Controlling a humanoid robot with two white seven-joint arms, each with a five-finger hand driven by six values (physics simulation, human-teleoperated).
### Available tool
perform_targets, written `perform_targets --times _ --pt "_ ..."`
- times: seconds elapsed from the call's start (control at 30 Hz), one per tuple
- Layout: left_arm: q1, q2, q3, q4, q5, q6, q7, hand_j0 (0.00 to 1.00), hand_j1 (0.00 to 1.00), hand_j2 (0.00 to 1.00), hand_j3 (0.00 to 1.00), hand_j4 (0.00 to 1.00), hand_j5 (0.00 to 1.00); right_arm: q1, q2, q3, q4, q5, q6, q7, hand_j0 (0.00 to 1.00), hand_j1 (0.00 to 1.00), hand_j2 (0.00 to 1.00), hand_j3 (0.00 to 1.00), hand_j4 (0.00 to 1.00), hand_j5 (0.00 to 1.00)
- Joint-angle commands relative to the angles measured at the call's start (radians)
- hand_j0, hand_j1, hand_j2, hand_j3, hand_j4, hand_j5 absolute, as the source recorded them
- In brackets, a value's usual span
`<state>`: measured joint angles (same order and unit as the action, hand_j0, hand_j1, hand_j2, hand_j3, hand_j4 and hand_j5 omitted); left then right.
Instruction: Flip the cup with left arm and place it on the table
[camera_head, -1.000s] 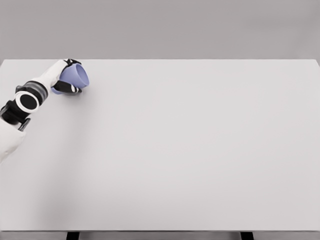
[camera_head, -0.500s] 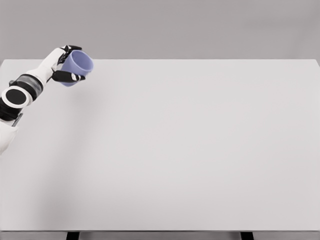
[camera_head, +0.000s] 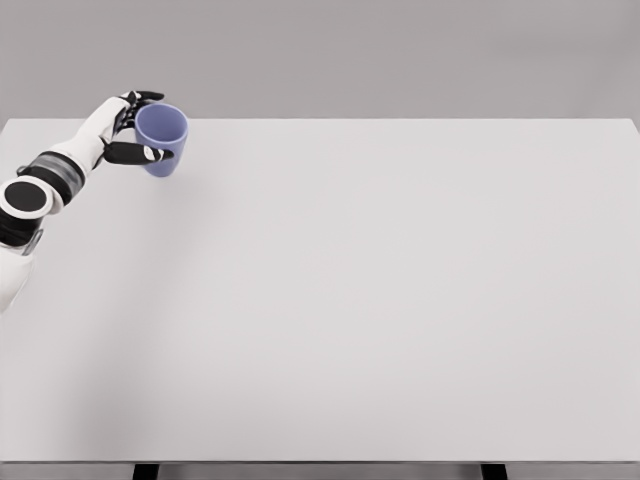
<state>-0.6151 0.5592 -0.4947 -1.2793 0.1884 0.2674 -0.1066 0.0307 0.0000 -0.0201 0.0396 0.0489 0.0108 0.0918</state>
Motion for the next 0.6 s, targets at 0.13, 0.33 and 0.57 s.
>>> perform_targets --times 0.13,0.33,0.57 --pt "0.014 -0.010 0.016 0.000 0.006 0.000 -0.001 0.85 0.85 0.85 0.85 0.85 0.85 0.000 0.000 0.000 0.000 0.000 0.000 0.000 1.00 1.00 1.00 1.00 1.00 1.00" --pt "0.017 -0.010 0.016 0.001 0.005 0.000 -0.001 0.92 0.92 0.92 0.92 0.92 0.92 0.000 0.000 0.000 0.000 0.000 0.000 0.000 1.00 1.00 1.00 1.00 1.00 1.00" --pt "0.018 -0.007 0.016 0.001 0.003 0.001 -0.001 1.00 1.00 1.00 1.00 1.00 1.00 0.000 0.000 0.000 0.000 0.000 0.000 0.000 1.00 1.00 1.00 1.00 1.00 1.00"
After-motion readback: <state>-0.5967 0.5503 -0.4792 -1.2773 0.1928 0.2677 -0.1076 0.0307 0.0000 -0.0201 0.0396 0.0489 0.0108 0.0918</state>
